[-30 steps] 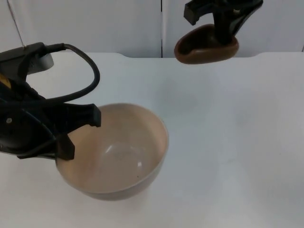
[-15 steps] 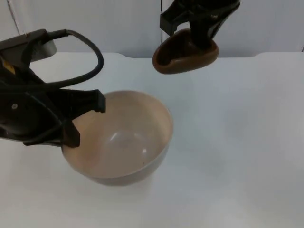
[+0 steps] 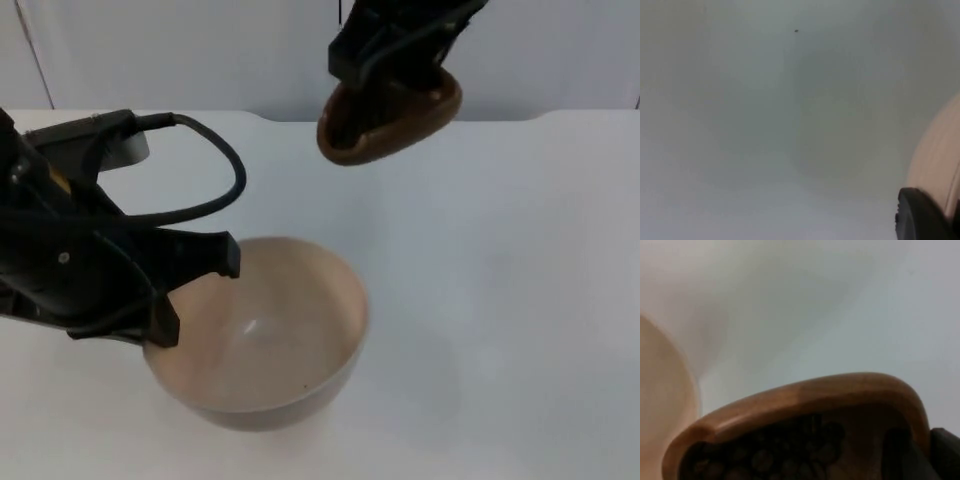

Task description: Pick up the bowl with the left hand and pour the coffee beans from the cup into the bowl with the right hand.

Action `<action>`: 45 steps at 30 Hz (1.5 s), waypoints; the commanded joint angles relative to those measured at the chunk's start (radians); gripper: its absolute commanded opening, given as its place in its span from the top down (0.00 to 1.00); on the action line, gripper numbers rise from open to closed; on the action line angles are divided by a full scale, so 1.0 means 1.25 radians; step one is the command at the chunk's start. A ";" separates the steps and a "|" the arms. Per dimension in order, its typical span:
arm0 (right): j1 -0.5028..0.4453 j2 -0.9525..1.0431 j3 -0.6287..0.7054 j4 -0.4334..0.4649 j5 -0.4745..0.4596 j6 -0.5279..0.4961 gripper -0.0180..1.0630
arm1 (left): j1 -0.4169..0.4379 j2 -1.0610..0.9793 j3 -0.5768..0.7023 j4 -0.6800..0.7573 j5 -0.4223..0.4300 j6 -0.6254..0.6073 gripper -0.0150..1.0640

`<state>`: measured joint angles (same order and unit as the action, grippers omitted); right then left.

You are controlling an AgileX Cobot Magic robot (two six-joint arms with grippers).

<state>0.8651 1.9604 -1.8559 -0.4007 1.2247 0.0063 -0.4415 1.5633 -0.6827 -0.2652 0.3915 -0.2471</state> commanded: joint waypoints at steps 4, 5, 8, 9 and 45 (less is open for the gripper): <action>0.058 -0.008 0.004 -0.111 -0.003 0.041 0.98 | -0.005 0.001 -0.007 -0.006 -0.011 0.004 0.99; 0.070 -0.008 0.004 -0.146 -0.003 0.052 0.98 | -0.005 0.001 -0.007 -0.006 -0.011 0.004 0.99; 0.093 -0.008 0.004 -0.201 -0.003 0.064 0.98 | -0.005 0.001 -0.007 -0.006 -0.013 0.004 0.99; 0.103 -0.008 0.004 -0.217 -0.003 0.070 0.98 | -0.005 0.001 -0.007 -0.006 -0.013 0.004 0.99; 0.248 -0.008 0.149 -0.596 -0.003 0.242 0.98 | -0.005 0.001 -0.007 -0.018 -0.017 0.004 0.99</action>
<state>1.1545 1.9604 -1.6864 -1.0805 1.2245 0.2656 -0.4415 1.5633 -0.6827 -0.2736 0.3771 -0.2438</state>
